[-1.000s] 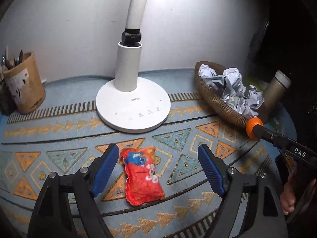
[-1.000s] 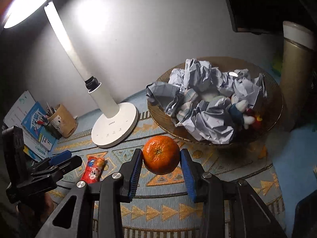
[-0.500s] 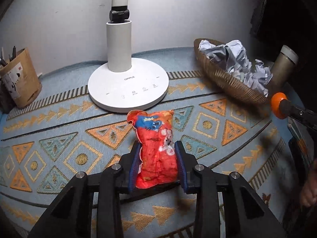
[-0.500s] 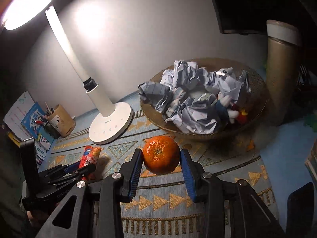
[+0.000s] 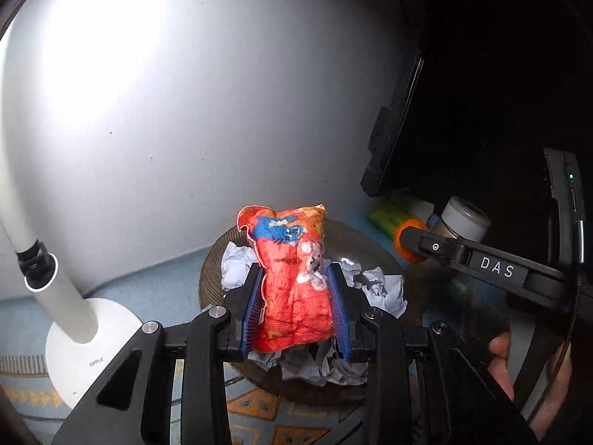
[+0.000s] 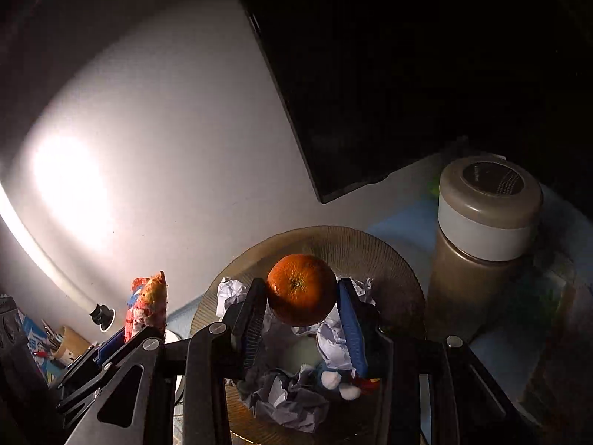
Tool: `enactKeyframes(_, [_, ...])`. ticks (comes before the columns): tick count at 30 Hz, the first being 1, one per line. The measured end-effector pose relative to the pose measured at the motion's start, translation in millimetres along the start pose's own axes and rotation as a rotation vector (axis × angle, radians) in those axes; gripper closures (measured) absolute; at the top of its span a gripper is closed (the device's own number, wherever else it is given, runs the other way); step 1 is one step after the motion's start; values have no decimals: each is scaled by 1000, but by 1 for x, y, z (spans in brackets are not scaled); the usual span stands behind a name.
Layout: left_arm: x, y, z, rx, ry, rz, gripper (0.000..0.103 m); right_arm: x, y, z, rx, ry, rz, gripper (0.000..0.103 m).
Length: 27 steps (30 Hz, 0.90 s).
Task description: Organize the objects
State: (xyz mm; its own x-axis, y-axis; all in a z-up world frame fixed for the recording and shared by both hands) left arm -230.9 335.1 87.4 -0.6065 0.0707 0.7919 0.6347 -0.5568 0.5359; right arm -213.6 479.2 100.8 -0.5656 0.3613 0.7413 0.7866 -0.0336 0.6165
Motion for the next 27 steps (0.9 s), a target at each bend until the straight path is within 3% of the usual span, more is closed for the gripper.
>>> enactKeyframes(3, [-2,-28,-2,7,-1,-8,69,7,-20,4,6,4,-11,62])
enactKeyframes(4, [-4,-35,-1,2,-4,-16,61,9,-25,4,6,7,-10,59])
enactKeyframes(6, [-6,-45,-2,20,-15,-21,49,12,-27,6,-9,11,5,36])
enactKeyframes(10, [-5,-37,-4,2,5,2,23,8,-15,2,-15,41,24,35])
enactKeyframes(17, [-12,21,-13,-8,29,39,22,-21,35,-38,5,155,40,35])
enactKeyframes(22, [-24,89,-27,39,48,76,22,-53,83,-85,83,217,52,35])
enactKeyframes(26, [-42,153,-56,123,73,99,22,-97,103,-132,119,272,4,35])
enactKeyframes(27, [-49,169,-64,144,83,101,17,-111,103,-141,135,276,-19,35])
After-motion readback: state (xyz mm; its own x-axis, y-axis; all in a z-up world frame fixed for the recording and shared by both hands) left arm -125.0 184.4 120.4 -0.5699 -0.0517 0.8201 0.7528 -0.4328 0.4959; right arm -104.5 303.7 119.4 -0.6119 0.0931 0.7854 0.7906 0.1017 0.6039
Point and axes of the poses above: each gripper's, at about its wrist camera, not at the fingertips, and y roughly against the way its jaws point, z to its right, x to its top, the point moved 10 cm from there along -y, roughly the way its jaws point, and after that the axes turned 4 degrees about y, right-handed, at the moved point
